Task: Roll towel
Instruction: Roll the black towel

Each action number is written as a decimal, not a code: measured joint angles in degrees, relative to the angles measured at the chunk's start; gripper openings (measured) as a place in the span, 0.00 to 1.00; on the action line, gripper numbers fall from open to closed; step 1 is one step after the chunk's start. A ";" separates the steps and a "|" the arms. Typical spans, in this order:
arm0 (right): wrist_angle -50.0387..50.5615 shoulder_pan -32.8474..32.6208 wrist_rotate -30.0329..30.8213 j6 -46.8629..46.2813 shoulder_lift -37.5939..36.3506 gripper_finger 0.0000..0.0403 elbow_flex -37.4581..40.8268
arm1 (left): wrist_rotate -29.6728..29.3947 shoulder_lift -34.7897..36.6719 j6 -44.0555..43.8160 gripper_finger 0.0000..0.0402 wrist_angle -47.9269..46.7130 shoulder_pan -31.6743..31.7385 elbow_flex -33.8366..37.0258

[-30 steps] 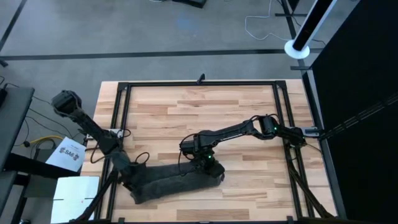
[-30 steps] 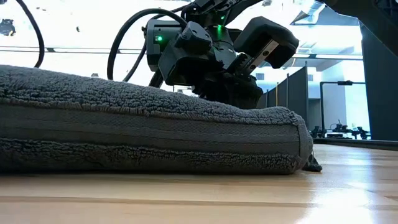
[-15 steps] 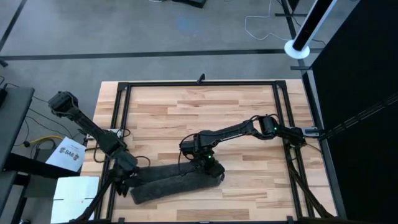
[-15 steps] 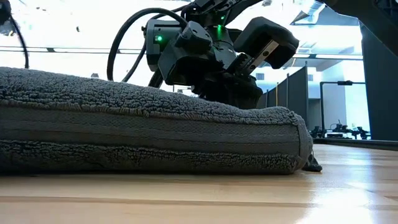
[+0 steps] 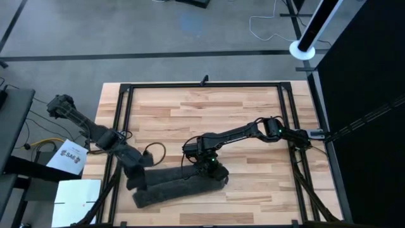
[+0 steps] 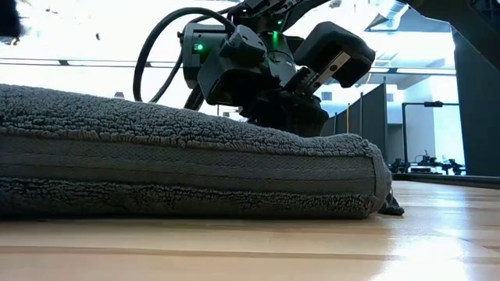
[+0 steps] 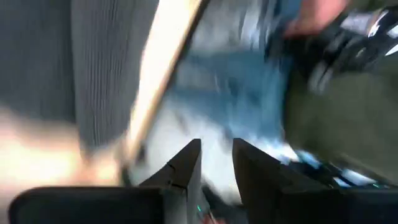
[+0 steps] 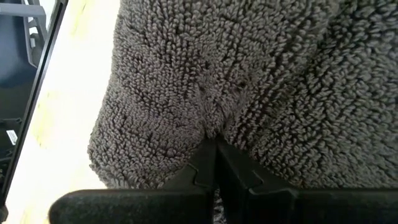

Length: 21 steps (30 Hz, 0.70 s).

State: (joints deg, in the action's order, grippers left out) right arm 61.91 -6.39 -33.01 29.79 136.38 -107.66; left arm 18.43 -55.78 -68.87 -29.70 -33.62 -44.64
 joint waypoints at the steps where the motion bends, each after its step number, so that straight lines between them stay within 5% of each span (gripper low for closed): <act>1: -0.02 0.00 0.02 -0.09 0.00 0.00 -0.02 | -3.42 -0.57 4.64 0.18 0.78 -0.36 -0.60; 6: 0.00 0.16 -0.01 -0.21 0.00 0.00 -0.02 | -12.36 -5.40 13.81 0.18 6.63 -0.28 -1.07; 16: 0.73 0.66 -0.11 -1.75 0.00 0.00 -0.07 | -13.51 -19.55 26.66 0.31 7.48 2.30 -2.50; 21: 1.48 0.83 -0.07 -2.70 0.00 0.00 -0.08 | -20.84 -27.05 36.45 0.33 3.63 -0.32 -9.43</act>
State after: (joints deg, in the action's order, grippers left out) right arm 63.39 -5.56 -33.08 27.10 136.38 -107.74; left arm -2.41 -82.82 -32.42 -26.08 -33.94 -54.07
